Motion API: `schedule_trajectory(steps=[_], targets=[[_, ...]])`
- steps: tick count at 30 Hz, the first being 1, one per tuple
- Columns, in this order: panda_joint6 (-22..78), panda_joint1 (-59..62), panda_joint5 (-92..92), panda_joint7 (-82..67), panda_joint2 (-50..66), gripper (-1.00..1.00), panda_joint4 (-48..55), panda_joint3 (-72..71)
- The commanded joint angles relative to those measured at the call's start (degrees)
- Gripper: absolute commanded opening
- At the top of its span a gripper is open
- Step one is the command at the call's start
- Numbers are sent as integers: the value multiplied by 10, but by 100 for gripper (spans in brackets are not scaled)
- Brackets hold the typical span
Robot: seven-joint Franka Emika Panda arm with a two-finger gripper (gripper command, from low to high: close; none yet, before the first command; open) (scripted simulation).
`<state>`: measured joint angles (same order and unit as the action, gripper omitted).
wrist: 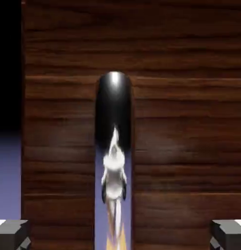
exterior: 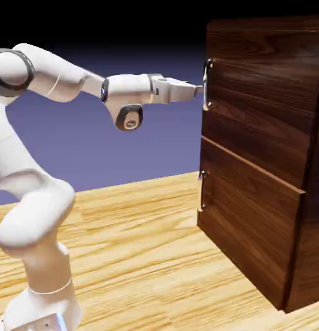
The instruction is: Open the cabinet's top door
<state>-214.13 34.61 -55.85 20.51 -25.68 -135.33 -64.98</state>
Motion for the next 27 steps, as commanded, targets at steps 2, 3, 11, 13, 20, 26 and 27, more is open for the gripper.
schedule_trajectory(steps=[2, 3, 11, 13, 20, 26, 27], targets=[[-3, 41, 11, 1, 16, 0, 18, -31], [-4, 61, 17, 2, 24, 0, 28, -48], [-9, 94, 60, 21, 51, -100, 43, -65], [-9, 52, 82, 38, 49, -100, 24, -24], [-5, -88, 178, 113, 25, -100, -48, 121], [-8, -210, 243, 146, 7, -100, -101, 243], [-7, -229, 261, 157, 0, -100, -112, 263]])
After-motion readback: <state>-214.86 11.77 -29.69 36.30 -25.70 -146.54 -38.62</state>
